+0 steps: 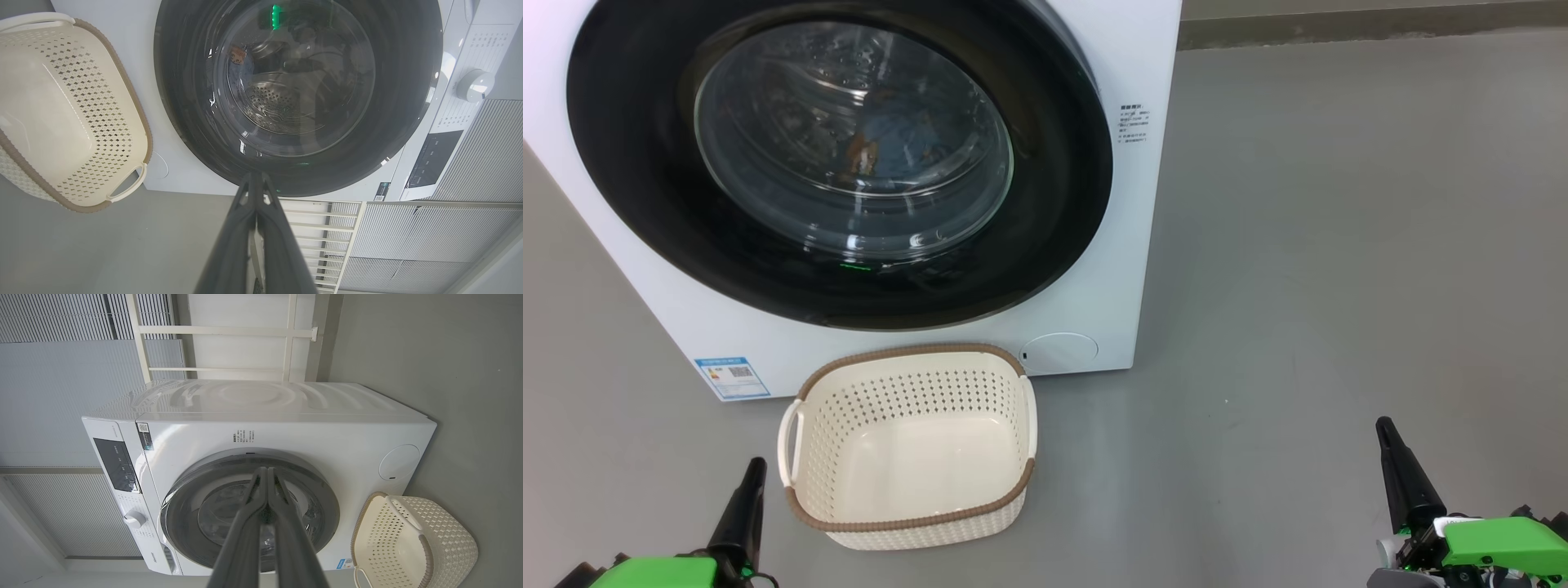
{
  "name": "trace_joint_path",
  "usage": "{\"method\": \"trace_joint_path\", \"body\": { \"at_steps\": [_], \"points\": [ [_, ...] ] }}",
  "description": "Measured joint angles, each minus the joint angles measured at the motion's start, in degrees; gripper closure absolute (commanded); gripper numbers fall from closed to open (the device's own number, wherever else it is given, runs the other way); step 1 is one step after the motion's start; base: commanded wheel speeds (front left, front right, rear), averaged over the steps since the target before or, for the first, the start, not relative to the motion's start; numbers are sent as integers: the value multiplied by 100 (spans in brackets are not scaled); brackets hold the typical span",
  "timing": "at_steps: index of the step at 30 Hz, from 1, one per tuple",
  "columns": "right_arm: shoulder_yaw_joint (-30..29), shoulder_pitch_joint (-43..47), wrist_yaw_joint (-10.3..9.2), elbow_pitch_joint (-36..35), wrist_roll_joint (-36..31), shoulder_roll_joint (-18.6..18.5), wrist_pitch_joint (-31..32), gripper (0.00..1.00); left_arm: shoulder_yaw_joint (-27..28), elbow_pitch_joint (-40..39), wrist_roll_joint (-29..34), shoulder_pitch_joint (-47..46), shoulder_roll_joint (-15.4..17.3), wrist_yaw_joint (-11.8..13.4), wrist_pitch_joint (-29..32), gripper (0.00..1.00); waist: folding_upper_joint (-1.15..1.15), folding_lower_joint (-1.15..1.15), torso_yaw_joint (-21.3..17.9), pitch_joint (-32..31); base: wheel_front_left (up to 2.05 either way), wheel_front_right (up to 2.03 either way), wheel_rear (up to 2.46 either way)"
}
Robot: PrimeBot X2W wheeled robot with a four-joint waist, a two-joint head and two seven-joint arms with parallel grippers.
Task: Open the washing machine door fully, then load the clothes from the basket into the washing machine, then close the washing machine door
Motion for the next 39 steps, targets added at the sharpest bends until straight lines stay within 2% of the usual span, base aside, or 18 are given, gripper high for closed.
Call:
{"method": "trace_joint_path", "body": {
  "at_steps": [39],
  "points": [
    [-41,-1,0,1,-3,15,41,100,22,0,1,-1,-18,0,42,100,0,0,0,0,0,0,0]
  ]
}}
